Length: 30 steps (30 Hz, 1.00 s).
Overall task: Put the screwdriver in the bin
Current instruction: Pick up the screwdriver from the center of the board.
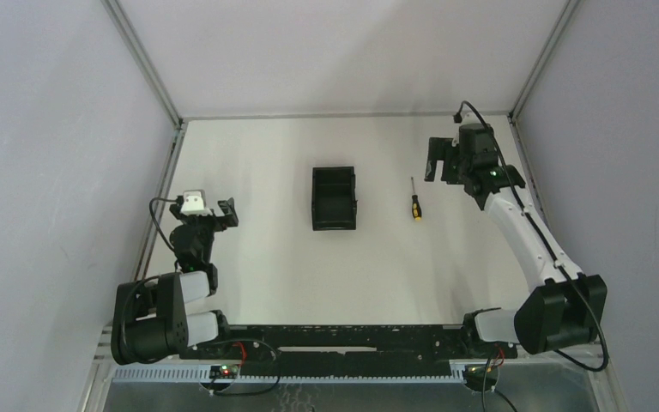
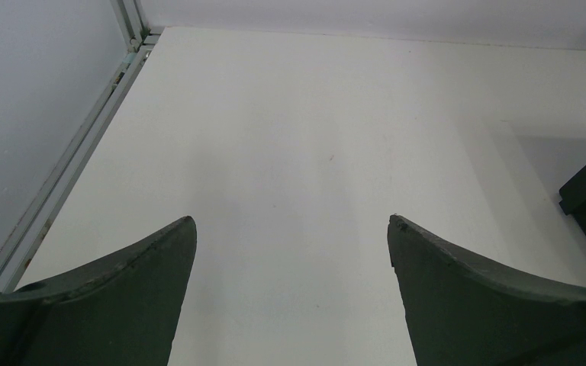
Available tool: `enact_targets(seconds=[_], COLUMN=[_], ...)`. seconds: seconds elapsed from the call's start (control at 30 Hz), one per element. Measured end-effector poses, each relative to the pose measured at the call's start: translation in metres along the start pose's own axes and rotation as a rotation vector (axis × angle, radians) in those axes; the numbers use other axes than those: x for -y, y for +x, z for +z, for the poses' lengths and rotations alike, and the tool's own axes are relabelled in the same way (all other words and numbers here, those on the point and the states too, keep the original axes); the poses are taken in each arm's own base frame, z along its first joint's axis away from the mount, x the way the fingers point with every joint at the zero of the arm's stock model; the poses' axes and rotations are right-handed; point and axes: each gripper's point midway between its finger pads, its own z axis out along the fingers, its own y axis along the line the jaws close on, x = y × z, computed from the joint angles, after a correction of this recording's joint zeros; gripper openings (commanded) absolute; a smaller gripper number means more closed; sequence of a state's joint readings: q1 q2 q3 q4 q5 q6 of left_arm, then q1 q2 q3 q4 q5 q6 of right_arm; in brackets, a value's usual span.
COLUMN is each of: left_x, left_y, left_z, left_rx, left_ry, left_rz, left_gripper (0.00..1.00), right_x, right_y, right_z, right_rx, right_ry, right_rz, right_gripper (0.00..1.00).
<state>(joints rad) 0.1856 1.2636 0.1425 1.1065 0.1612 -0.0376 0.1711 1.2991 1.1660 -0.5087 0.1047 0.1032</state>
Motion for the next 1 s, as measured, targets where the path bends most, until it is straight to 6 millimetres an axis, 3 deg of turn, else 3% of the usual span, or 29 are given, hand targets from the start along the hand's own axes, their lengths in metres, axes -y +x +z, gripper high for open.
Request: enact_targets(seconds=[0.2,0.4,1.0], left_x=[0.0,0.0,0.0], left_y=[0.0,0.0,0.0], left_z=[0.0,0.0,0.0], left_rx=[0.0,0.0,0.0], left_ry=[0.0,0.0,0.0], left_rz=[0.0,0.0,0.0], left_gripper=[1.0,1.0,1.0], right_x=[-0.012,-0.023,-0.03], right_y=[0.012,0.036,0.102], right_z=[0.015,0.036,0.086], right_rx=[-0.126,-0.269,-0.536], right_ry=[0.015,0.024,0.073], right_rz=[-0.028,-0.049,-0.033], right_gripper=[1.0,0.99,0.92])
